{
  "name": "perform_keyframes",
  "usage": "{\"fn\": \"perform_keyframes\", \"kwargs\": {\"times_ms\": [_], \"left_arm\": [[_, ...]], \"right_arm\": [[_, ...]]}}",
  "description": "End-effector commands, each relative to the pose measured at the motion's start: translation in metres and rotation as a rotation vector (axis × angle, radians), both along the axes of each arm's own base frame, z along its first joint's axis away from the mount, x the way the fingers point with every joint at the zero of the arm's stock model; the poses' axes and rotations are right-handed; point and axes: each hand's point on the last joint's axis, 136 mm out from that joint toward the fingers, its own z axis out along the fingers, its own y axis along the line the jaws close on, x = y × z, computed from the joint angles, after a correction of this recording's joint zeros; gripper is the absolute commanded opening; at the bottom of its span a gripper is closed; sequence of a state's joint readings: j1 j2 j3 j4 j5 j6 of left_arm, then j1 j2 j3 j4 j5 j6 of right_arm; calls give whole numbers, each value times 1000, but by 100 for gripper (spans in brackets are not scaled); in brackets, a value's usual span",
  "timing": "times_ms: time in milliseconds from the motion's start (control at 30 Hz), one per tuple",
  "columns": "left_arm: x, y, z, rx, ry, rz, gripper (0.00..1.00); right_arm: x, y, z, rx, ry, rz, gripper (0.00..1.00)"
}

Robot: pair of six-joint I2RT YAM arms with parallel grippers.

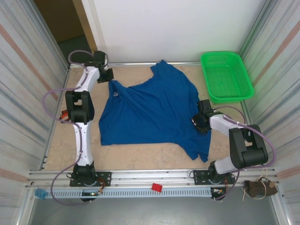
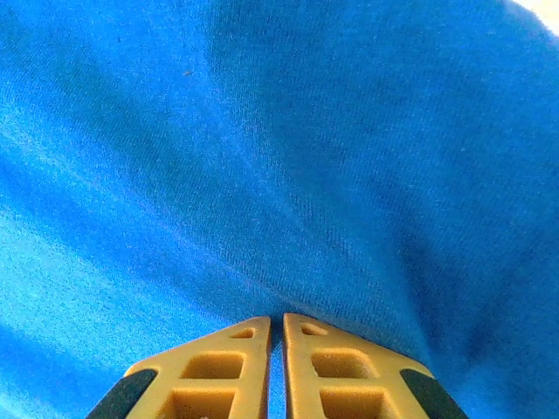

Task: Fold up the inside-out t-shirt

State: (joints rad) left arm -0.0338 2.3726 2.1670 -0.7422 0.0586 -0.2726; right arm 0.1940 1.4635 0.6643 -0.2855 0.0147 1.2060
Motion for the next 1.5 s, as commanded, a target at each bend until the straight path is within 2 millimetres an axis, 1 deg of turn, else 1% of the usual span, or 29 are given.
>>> {"fn": "perform_keyframes", "kwargs": {"times_ms": [0,67,100,133,167,233,300,367,433,533,600,700,833,967,1067,1133,1167,1200,1267,1300,1333,1400,1467], "left_arm": [[14,11,6,-141,-36,79,0],[17,16,5,-157,-39,68,0],[17,20,4,-146,-29,75,5],[17,26,2,-130,-17,91,16],[17,31,2,-115,-17,99,26],[14,38,5,-102,-16,108,41],[8,39,7,-101,-6,109,47],[-2,33,9,-103,8,91,47],[-18,22,10,-93,28,69,47],[-39,4,5,-63,28,28,47],[-47,-9,-2,-68,32,2,48],[-48,-27,-14,-124,60,-12,48],[-39,-46,-24,-233,73,25,48],[-34,-59,-33,-235,85,21,48],[-33,-66,-39,-237,99,23,48],[-34,-67,-42,-229,104,27,48],[-34,-68,-43,-229,105,29,46],[-33,-68,-43,-233,100,30,37],[-31,-69,-40,-241,89,31,19],[-29,-71,-35,-248,78,27,7],[-29,-72,-30,-250,67,23,0],[-27,-75,-11,-255,28,7,0],[-27,-77,11,-277,-13,-8,0]], "right_arm": [[-29,-19,-16,-72,130,-66,11],[-29,-19,-16,-73,136,-68,11],[-28,-19,-16,-74,135,-69,11],[-28,-19,-16,-74,137,-69,11],[-28,-20,-16,-76,140,-71,10],[-29,-20,-16,-77,141,-73,10],[-29,-21,-16,-81,143,-74,10],[-29,-21,-16,-81,143,-77,10],[-28,-21,-15,-82,139,-75,10],[-26,-21,-14,-78,133,-72,10],[-25,-20,-14,-79,131,-70,9],[-24,-21,-14,-85,133,-63,9],[-24,-22,-14,-90,133,-58,8],[-25,-22,-14,-88,131,-56,8],[-23,-21,-11,-83,122,-47,8],[-18,-20,-5,-84,101,-32,7],[-15,-19,-2,-85,90,-23,7],[-10,-17,4,-77,67,-13,7],[5,-9,19,-67,4,79,8],[14,-3,28,-55,-33,123,8],[20,1,35,-52,-59,152,9],[29,2,49,-64,-92,186,10],[35,3,59,-77,-124,215,12]]}}
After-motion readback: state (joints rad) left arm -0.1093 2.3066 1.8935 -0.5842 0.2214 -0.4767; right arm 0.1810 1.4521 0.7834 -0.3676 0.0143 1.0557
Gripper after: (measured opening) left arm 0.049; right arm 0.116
